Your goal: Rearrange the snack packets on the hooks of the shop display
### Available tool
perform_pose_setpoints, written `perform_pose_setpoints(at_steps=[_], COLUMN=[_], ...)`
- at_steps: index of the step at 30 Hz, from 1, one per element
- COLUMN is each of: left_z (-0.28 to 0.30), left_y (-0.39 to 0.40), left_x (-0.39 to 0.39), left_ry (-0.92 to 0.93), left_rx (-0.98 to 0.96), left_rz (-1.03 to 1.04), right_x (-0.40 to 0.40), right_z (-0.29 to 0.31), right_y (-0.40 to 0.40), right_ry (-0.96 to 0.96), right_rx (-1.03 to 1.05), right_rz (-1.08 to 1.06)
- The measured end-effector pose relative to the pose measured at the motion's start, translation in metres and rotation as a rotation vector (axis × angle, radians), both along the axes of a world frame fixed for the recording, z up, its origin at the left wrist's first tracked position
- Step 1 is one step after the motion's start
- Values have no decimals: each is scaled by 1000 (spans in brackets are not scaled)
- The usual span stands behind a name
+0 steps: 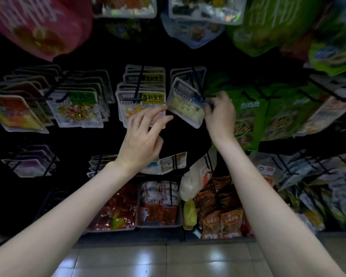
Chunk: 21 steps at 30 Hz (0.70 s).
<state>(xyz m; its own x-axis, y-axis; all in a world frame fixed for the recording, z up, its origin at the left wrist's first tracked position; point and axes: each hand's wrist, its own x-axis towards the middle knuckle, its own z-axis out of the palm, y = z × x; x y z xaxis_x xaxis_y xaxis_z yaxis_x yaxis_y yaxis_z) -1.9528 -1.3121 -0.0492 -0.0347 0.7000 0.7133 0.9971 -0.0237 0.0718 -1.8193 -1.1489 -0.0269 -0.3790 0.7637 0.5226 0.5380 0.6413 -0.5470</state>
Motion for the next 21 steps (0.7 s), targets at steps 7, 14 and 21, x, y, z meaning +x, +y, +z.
perform_pose_setpoints(at_steps=[7, 14, 21], left_z=[9, 32, 48], left_y=[14, 24, 12], left_x=[5, 12, 16], left_ry=[8, 6, -59], left_rx=[-95, -53, -9], left_rz=[30, -25, -122], right_x=[16, 9, 13], right_z=[-6, 30, 53], right_y=[-22, -2, -12], right_ry=[-44, 6, 212], right_rx=[283, -80, -488], right_rz=[41, 43, 348])
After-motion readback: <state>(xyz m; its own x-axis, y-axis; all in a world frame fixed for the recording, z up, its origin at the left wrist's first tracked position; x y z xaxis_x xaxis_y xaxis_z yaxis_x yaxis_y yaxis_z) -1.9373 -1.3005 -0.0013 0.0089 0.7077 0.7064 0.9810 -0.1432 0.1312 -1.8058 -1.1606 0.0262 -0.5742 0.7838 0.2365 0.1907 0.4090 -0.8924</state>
